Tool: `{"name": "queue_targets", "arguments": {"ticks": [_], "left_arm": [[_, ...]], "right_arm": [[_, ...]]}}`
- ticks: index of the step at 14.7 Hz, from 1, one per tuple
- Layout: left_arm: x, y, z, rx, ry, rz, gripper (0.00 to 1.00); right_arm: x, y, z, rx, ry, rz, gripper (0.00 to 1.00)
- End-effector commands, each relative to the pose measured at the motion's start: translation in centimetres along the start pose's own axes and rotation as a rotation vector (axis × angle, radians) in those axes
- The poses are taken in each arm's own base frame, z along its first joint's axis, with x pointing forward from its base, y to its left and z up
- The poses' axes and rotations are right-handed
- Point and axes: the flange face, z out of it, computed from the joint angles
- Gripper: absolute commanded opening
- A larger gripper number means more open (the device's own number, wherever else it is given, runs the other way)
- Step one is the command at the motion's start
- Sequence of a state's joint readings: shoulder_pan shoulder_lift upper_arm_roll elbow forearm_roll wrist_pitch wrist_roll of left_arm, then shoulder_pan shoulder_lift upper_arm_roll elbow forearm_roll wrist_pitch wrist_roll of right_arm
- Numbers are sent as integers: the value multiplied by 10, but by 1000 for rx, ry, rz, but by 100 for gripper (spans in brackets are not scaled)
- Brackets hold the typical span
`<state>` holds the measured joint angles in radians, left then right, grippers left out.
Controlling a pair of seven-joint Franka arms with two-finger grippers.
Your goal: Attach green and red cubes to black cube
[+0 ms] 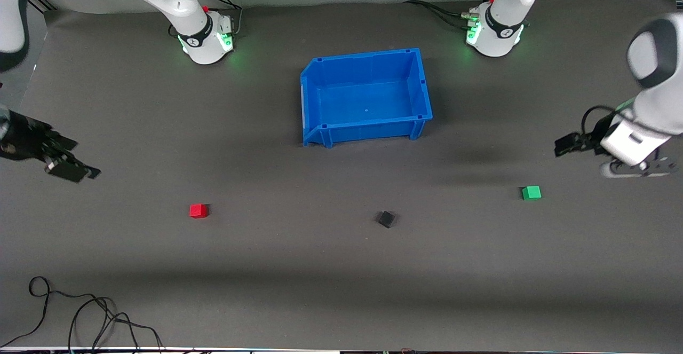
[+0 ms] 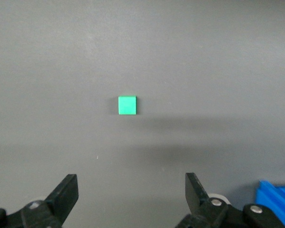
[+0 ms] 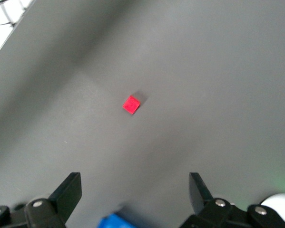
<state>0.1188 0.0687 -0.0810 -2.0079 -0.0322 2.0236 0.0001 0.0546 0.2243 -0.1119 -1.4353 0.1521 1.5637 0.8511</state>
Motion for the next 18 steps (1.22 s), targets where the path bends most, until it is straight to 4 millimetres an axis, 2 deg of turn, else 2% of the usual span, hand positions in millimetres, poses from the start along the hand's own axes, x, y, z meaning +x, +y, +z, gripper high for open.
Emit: {"name": "queue_targets", "arguments": {"ticks": [1, 4, 5, 7, 9, 10, 11, 12, 14, 16, 17, 18], "left_arm": [[8, 1, 69, -5, -25, -7, 100], [22, -5, 125, 7, -46, 8, 100], [26, -7, 145, 24, -46, 24, 100], [31, -10, 182, 32, -33, 36, 100], [36, -12, 206, 26, -22, 33, 100], [41, -13, 212, 24, -13, 37, 99], [49, -15, 210, 23, -2, 32, 99], [51, -14, 207, 24, 1, 30, 95], [51, -19, 224, 22, -17, 33, 81], [55, -20, 224, 22, -8, 35, 75], [55, -20, 232, 21, -17, 37, 74], [58, -20, 232, 21, -9, 37, 74]], "right_arm": [[34, -11, 53, -6, -122, 245, 100], [64, -9, 122, 33, -224, 349, 100], [69, -5, 152, 46, -229, 380, 100], [70, 1, 204, 100, -212, 441, 100], [73, 5, 247, 142, -199, 490, 100], [75, 3, 264, 149, -199, 507, 100], [78, 2, 281, 153, -209, 528, 100], [83, 3, 295, 165, -223, 559, 100], [87, 2, 323, 172, -235, 588, 100], [88, 2, 344, 171, -234, 602, 100], [88, 1, 352, 166, -237, 604, 100], [88, 1, 358, 162, -235, 605, 100]]}}
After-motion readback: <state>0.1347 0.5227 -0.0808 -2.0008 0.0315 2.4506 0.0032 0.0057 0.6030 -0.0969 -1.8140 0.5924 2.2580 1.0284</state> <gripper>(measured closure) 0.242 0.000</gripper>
